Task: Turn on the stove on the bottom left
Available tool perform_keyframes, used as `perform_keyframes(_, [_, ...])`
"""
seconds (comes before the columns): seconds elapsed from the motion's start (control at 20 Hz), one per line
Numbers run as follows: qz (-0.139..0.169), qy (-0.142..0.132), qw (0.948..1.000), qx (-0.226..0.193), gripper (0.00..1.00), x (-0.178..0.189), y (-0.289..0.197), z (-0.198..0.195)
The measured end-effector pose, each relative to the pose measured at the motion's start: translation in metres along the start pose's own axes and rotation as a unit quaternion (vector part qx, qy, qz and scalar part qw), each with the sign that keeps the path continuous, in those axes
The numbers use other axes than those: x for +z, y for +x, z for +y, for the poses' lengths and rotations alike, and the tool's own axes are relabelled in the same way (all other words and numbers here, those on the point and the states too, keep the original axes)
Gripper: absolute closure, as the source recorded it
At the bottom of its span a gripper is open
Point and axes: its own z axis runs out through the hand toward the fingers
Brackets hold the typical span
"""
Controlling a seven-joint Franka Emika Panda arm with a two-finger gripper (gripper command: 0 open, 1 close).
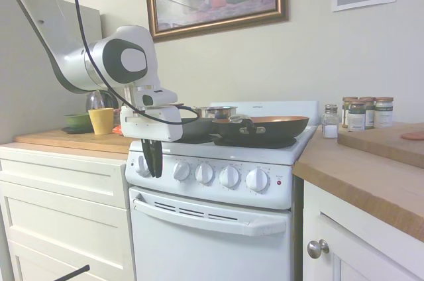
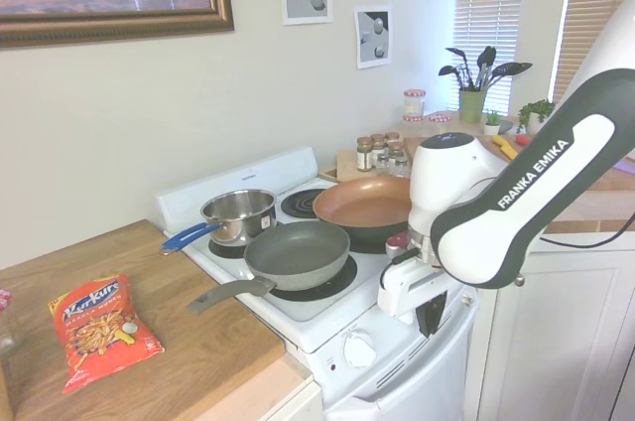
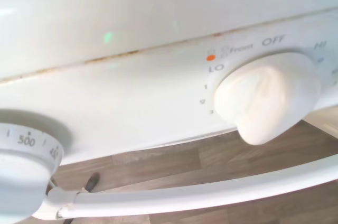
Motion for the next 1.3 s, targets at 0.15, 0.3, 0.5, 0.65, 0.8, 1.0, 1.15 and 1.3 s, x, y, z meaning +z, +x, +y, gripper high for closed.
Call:
perform_keyframes(0.15, [0.000,0.003,1.0000,0.001,0.00,-0.001,0.001,0.001])
perform_keyframes(0.3, [0.001,0.009,1.0000,0.001,0.00,-0.006,0.001,0.003])
perform_keyframes(0.5, [0.003,0.018,0.9998,0.000,0.00,-0.017,-0.002,0.014])
perform_keyframes(0.65, [0.006,0.024,0.9997,0.001,0.00,-0.024,-0.005,0.024])
perform_keyframes(0.8, [0.012,0.034,0.9993,0.001,0.00,-0.035,-0.008,0.032])
perform_keyframes(1.0, [0.017,0.048,0.9987,-0.002,0.00,-0.047,-0.006,0.031])
perform_keyframes(1.15, [0.018,0.048,0.9987,-0.004,0.00,-0.048,-0.005,0.031])
perform_keyframes(1.3, [0.019,0.049,0.9986,-0.005,0.00,-0.048,-0.003,0.032])
